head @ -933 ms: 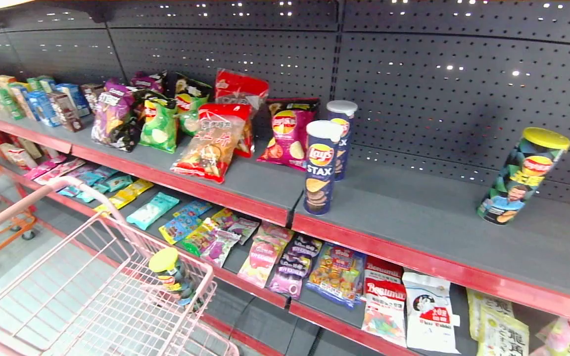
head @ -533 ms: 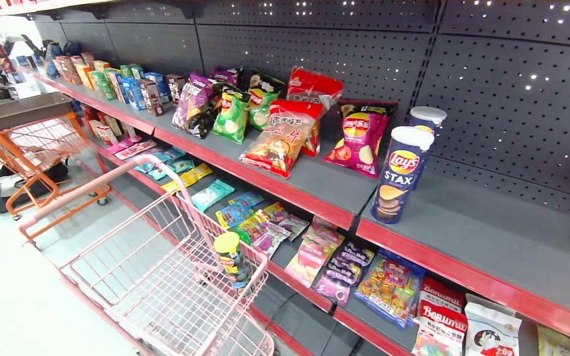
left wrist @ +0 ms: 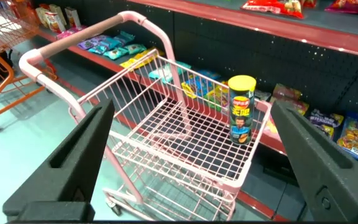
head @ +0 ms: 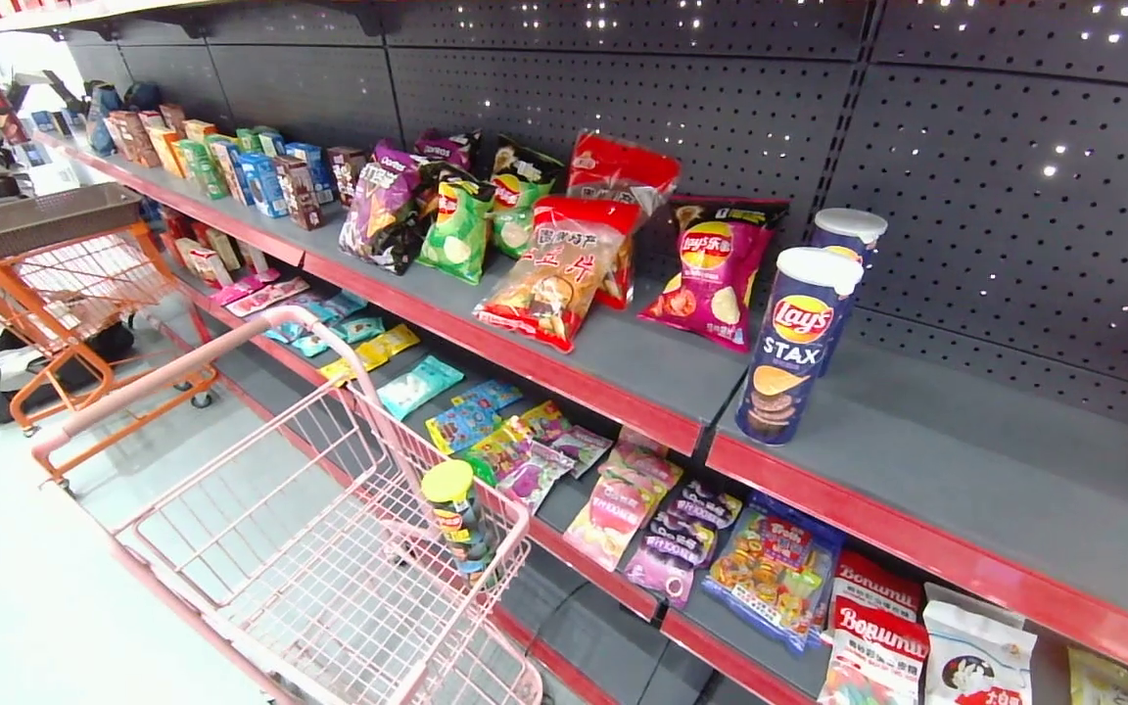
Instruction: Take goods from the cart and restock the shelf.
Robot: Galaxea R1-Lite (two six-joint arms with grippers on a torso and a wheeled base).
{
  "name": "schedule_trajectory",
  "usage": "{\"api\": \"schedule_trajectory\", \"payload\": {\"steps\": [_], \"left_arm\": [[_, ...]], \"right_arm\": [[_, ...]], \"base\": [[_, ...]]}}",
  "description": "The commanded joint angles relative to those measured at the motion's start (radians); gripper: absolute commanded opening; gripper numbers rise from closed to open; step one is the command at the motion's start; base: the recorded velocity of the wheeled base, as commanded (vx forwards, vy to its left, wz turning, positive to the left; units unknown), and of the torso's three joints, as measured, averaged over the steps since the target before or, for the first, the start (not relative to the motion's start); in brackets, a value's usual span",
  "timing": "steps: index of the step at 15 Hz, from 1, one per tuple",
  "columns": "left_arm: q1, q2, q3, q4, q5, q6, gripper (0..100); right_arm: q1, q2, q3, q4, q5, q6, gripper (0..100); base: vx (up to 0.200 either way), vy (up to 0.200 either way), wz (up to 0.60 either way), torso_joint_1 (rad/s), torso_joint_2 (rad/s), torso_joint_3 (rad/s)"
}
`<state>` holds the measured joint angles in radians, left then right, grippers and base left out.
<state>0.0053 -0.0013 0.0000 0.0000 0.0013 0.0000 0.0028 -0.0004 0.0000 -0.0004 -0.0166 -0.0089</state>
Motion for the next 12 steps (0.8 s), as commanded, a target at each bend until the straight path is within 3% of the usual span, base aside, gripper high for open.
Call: {"api": "schedule_trajectory", "payload": {"steps": [1,12], "left_arm": [[0.001,0.001,0.0,0.0,0.0,0.0,100],[-0.001,0.001,0.0,0.0,-0.001,0.0,100]], "right_arm": [[0.0,0.0,0.0,-0.001,0.0,0.0,100],[0.0,0.0,0.0,0.0,0.0,0.0,100]], "base": [[0.0,0.0,0.0,-0.144,0.34,0.188],[0.0,0.0,0.0,-0.145,0.35,0.202]]}}
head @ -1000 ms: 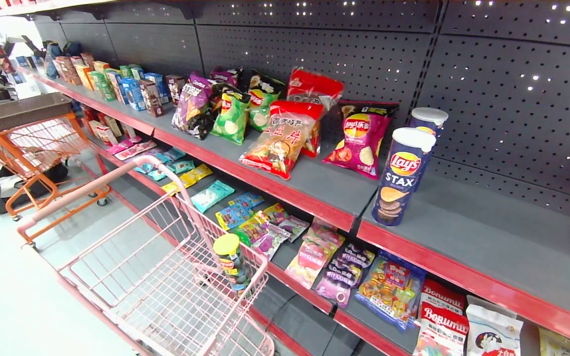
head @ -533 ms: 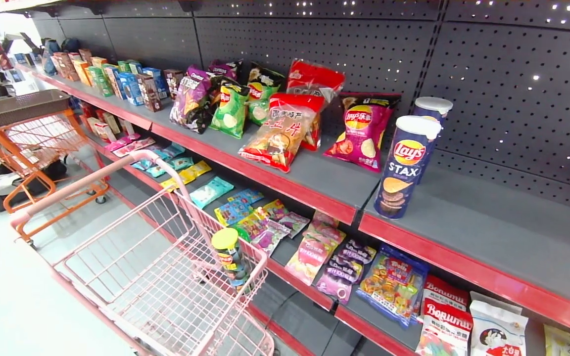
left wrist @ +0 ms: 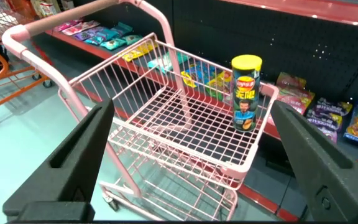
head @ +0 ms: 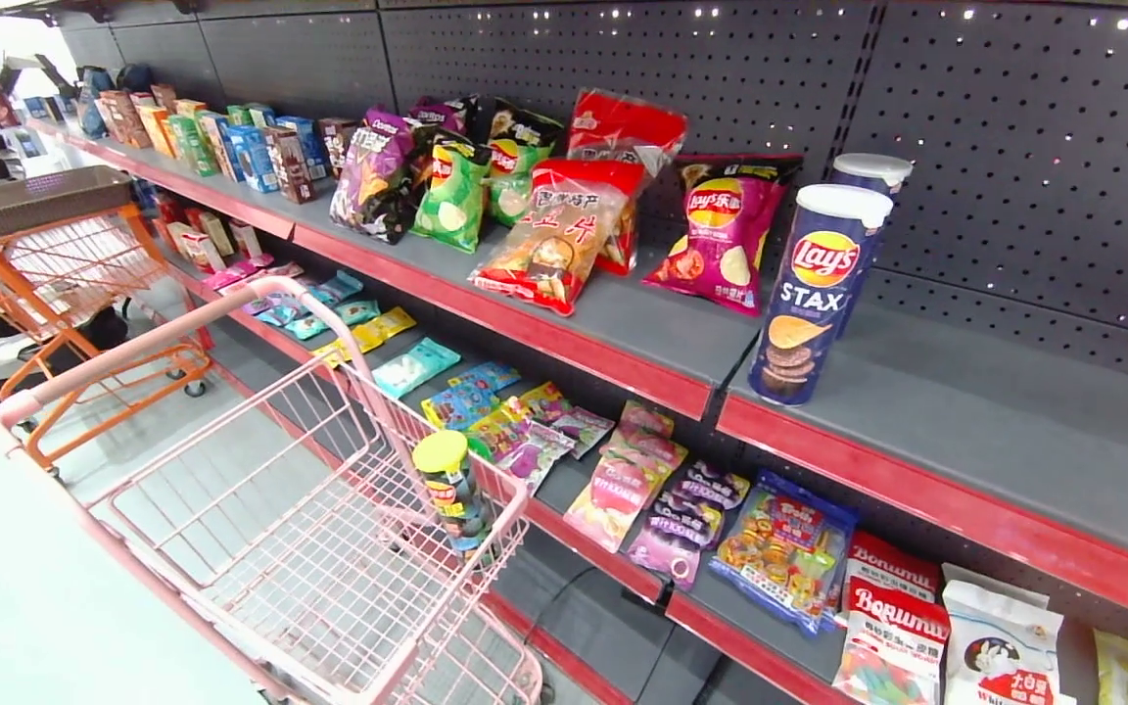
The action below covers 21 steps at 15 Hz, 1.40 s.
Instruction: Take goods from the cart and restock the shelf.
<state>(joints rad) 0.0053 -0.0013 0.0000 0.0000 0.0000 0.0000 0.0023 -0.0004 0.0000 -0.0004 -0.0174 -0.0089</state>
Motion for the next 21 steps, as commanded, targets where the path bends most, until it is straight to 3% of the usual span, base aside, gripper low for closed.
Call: {"api": "schedule_trajectory", "payload": {"steps": [1,21], "left_arm": [[0.001,0.001,0.0,0.0,0.0,0.0,100],[0.001,0.01,-0.029,-0.012,-0.021,0.0,100]], "right_arm": [[0.001,0.0,0.0,-0.001,0.001,0.0,100],[0.001,0.0,0.0,0.0,0.001,0.003,100]], "base": [[0.0,0.0,0.0,-0.149,0.37,0.222],[0.0,0.0,0.0,-0.15,0.48,0.321]]}}
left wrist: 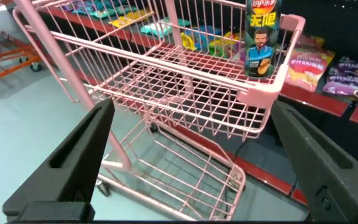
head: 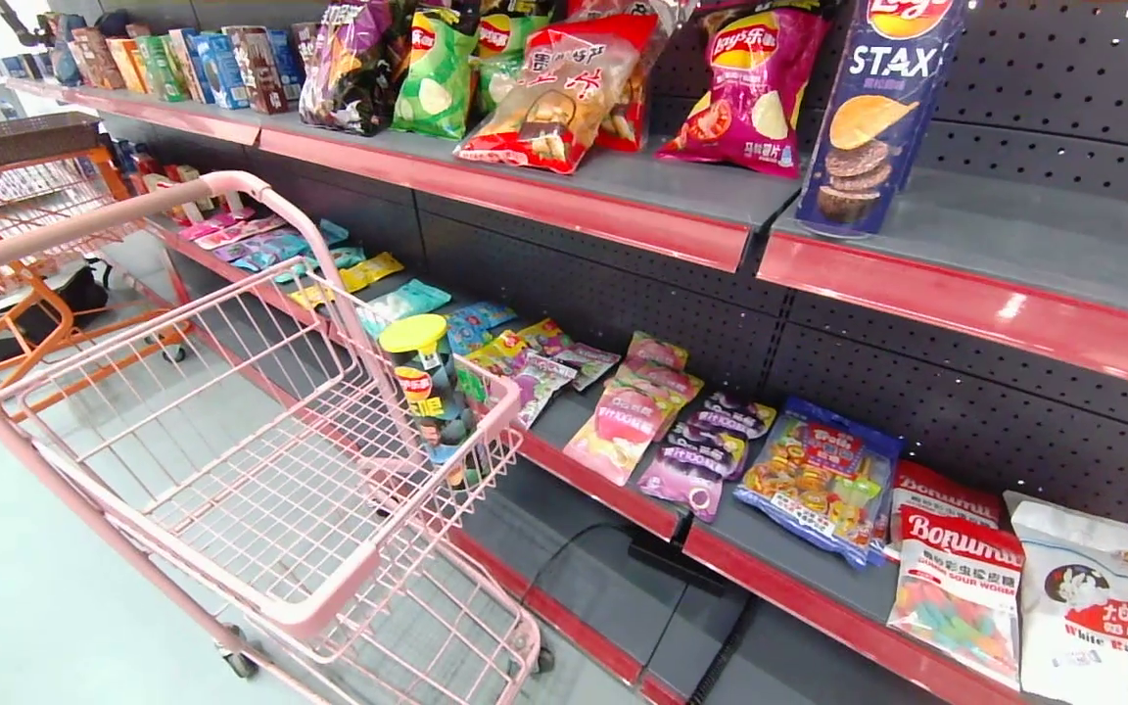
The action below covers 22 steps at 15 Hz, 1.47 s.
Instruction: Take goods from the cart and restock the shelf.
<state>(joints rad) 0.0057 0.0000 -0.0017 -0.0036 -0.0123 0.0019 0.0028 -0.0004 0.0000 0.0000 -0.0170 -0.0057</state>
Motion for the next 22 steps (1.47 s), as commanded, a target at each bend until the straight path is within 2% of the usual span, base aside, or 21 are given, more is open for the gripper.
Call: {"api": "schedule_trajectory", "payload": {"steps": [1,2,3,4,6,8,9,11,12,14,16,19,22], "left_arm": [[-0.03,0.156,-0.187,-0.042,-0.023,-0.026,100],[-0.055,0.307,-0.317,-0.064,-0.021,-0.091,100],[-0.069,0.479,-0.475,-0.091,-0.023,-0.201,100],[-0.061,0.693,-0.618,-0.099,-0.017,-0.232,100],[-0.058,0.916,-0.643,-0.13,-0.023,-0.215,100],[-0.061,1.135,-0.638,-0.314,-0.052,-0.204,100],[-0.059,1.255,-0.646,-0.418,-0.104,-0.181,100],[-0.082,1.422,-0.666,-0.509,-0.169,-0.161,100],[-0.104,1.454,-0.672,-0.515,-0.175,-0.161,100],[-0.193,1.577,-0.702,-0.578,-0.201,-0.172,100],[-0.225,1.664,-0.719,-0.654,-0.215,-0.163,100],[-0.245,1.755,-0.774,-0.684,-0.215,-0.165,100],[-0.251,1.79,-0.781,-0.685,-0.207,-0.165,100]], "right_arm": [[0.0,0.0,0.0,0.0,0.0,0.0,100],[0.0,0.0,0.0,-0.002,0.0,0.0,100],[0.0,0.0,0.0,0.0,0.0,0.0,100],[0.0,0.0,0.0,-0.002,0.0,0.0,100],[0.0,0.0,0.0,-0.002,0.0,0.0,100],[0.0,0.0,0.0,-0.002,0.002,0.0,100],[0.0,0.0,0.0,-0.002,0.003,0.0,100],[0.0,0.0,0.0,-0.002,0.003,0.0,100],[0.0,0.0,0.0,-0.002,0.002,0.0,100],[0.0,0.0,0.0,-0.002,0.002,0.0,100],[0.0,0.0,0.0,-0.002,0.002,0.0,100],[0.0,0.0,0.0,-0.002,0.003,0.0,100],[0.0,0.0,0.0,-0.002,0.003,0.0,100]], "base": [[0.0,0.0,0.0,-0.022,0.12,0.095],[0.0,0.0,0.0,0.0,0.0,0.0],[0.0,0.0,0.0,0.0,0.0,0.0],[0.0,0.0,0.0,0.0,0.0,0.0],[0.0,0.0,0.0,0.0,0.0,0.0],[0.0,0.0,0.0,0.0,0.0,0.0],[0.0,0.0,0.0,0.0,0.0,0.0],[0.0,0.0,0.0,0.0,0.0,0.0],[0.0,0.0,0.0,0.0,0.0,0.0],[0.0,0.0,0.0,0.0,0.0,0.0],[0.0,0.0,0.0,0.0,0.0,0.0],[0.0,0.0,0.0,0.0,0.0,0.0],[0.0,0.0,0.0,0.0,0.0,0.0]]}}
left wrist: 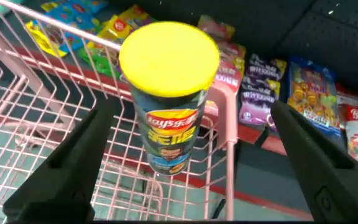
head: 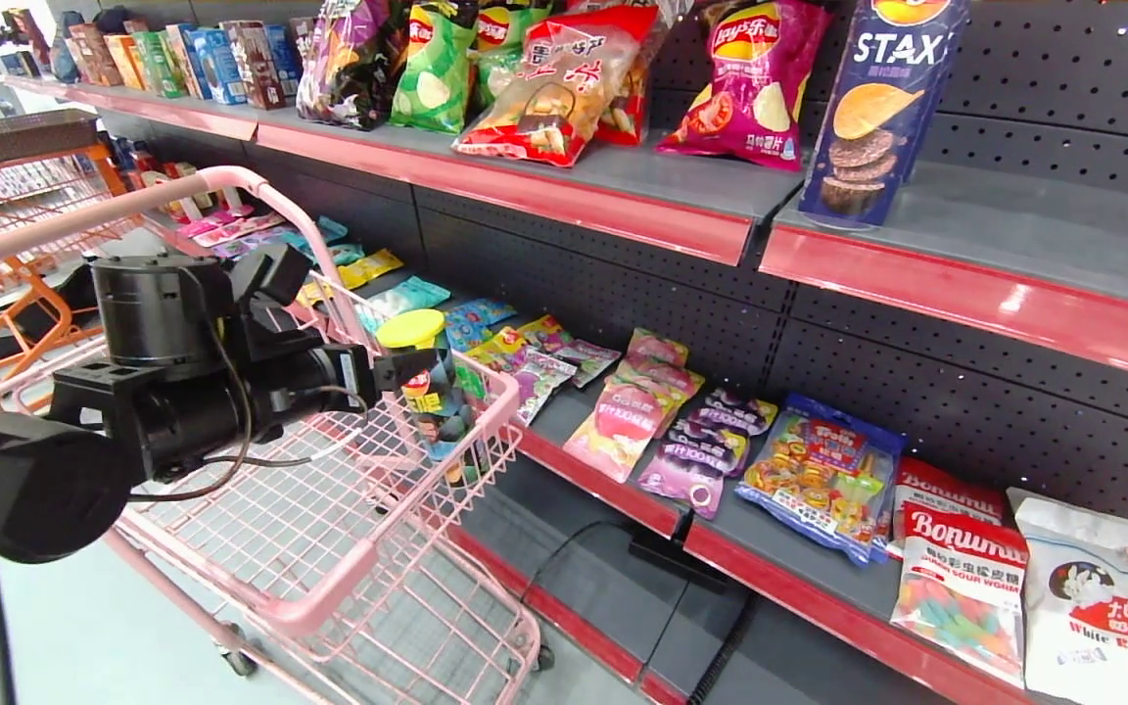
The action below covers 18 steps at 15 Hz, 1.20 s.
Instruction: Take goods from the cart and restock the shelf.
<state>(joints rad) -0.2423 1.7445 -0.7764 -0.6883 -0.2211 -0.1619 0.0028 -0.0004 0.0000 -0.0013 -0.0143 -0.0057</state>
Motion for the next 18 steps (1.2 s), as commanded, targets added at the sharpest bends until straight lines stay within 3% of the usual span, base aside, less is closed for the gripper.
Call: {"api": "schedule_trajectory", "payload": {"steps": [1,6,11,14,15,18], "left_arm": [[-0.002,0.063,-0.007,-0.002,0.003,-0.001,100],[-0.002,0.139,-0.058,-0.002,0.003,-0.001,100],[-0.011,0.233,-0.175,-0.002,-0.004,-0.001,100],[-0.022,0.262,-0.184,-0.013,0.005,0.001,100],[-0.022,0.268,-0.181,-0.031,0.005,-0.001,0],[-0.026,0.25,-0.178,-0.031,0.034,-0.001,0]], "right_arm": [[0.0,0.0,0.0,0.0,-0.001,0.0,100],[0.0,0.0,0.0,0.0,0.0,0.0,100],[0.0,0.0,0.0,0.0,0.0,0.0,100],[0.0,0.0,0.0,0.0,0.0,0.0,100],[0.0,0.0,0.0,0.0,0.0,0.0,100],[0.0,0.0,0.0,0.0,0.0,0.0,100]], "base": [[0.0,0.0,0.0,0.0,0.0,0.0],[0.0,0.0,0.0,0.0,0.0,0.0],[0.0,0.0,0.0,0.0,0.0,0.0],[0.0,0.0,0.0,0.0,0.0,0.0],[0.0,0.0,0.0,0.0,0.0,0.0],[0.0,0.0,0.0,0.0,0.0,0.0]]}}
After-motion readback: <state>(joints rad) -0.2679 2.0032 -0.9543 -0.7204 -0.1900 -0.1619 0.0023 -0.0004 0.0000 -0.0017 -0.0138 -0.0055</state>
